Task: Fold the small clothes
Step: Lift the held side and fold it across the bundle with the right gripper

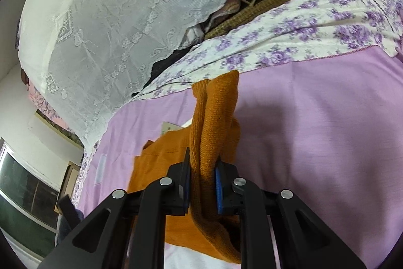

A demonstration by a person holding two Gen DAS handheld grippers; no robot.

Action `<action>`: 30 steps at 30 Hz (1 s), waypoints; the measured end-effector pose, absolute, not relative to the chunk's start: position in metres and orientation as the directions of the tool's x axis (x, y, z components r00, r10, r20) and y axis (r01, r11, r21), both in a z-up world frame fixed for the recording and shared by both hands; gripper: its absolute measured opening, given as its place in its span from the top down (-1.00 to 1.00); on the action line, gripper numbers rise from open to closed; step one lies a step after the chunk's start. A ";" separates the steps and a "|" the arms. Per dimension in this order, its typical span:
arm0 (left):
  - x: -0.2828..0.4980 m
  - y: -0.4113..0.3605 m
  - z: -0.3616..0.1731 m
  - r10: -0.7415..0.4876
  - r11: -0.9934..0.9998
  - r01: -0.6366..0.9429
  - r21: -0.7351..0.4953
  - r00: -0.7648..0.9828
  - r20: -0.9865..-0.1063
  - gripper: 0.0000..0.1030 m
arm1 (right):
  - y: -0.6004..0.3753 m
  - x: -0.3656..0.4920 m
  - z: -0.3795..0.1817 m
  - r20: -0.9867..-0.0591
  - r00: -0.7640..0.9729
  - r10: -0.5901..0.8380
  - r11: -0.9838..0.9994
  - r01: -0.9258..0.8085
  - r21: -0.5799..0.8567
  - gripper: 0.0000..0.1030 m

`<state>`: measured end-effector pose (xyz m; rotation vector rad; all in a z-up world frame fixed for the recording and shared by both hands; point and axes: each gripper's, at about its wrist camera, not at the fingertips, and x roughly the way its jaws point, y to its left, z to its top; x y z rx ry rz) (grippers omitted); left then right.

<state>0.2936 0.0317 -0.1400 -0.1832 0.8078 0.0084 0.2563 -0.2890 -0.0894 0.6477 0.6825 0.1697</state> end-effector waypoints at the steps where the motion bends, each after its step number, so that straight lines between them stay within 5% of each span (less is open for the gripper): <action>1: 0.294 0.032 -0.141 -0.063 0.984 -0.079 -0.162 0.689 -0.722 -0.92 | -0.286 0.257 -0.087 -0.531 0.770 0.355 0.790 0.057 0.611 0.70; 30: 0.311 0.088 -0.145 -0.116 0.911 -0.222 -0.346 0.670 -0.733 -0.92 | -0.170 0.319 -0.085 -0.513 0.704 0.491 0.688 0.047 0.724 0.72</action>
